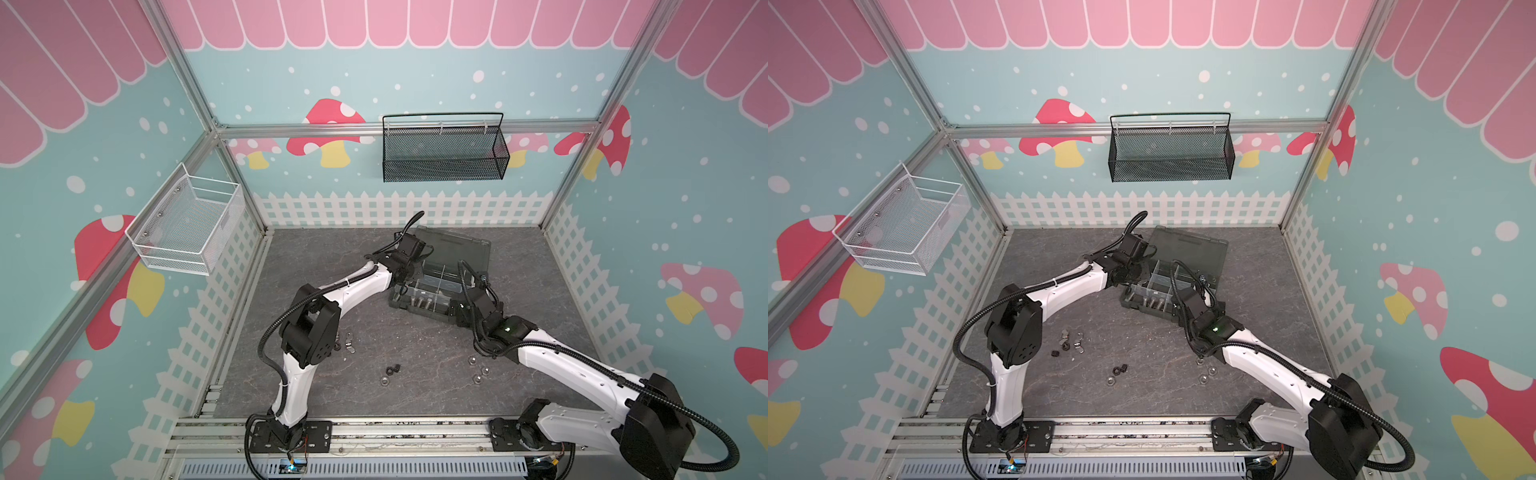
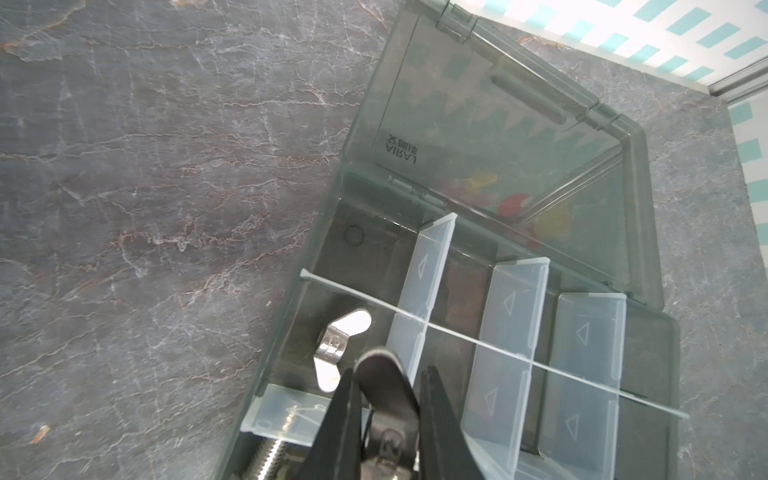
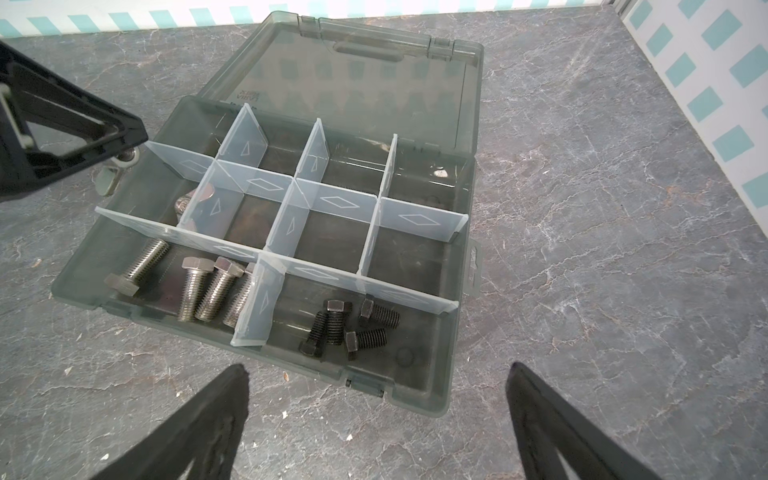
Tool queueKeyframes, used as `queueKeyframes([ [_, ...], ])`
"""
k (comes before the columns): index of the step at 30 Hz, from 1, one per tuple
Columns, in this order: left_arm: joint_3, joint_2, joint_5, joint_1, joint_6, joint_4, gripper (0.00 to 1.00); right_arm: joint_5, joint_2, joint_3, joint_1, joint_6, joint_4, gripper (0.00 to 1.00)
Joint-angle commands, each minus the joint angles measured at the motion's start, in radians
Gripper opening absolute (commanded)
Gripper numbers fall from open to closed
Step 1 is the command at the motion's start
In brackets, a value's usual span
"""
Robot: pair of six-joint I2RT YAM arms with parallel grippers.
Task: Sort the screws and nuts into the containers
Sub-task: 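Open the left gripper to drop the wing nut beside the first one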
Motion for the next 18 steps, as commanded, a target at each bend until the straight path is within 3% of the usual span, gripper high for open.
queueKeyframes([
  [1, 0.039, 0.029, 0.022, 0.005, -0.01, -0.018, 0.07, 0.02, 0.003, 0.013, -0.001, 0.017, -0.014, 0.98],
  [14, 0.093, 0.097, 0.033, 0.01, -0.029, -0.042, 0.07, 0.014, 0.001, 0.008, -0.001, 0.022, -0.018, 0.98],
  [18, 0.1, 0.115, 0.032, 0.02, -0.037, -0.046, 0.13, 0.011, 0.001, 0.006, -0.001, 0.022, -0.021, 0.98],
])
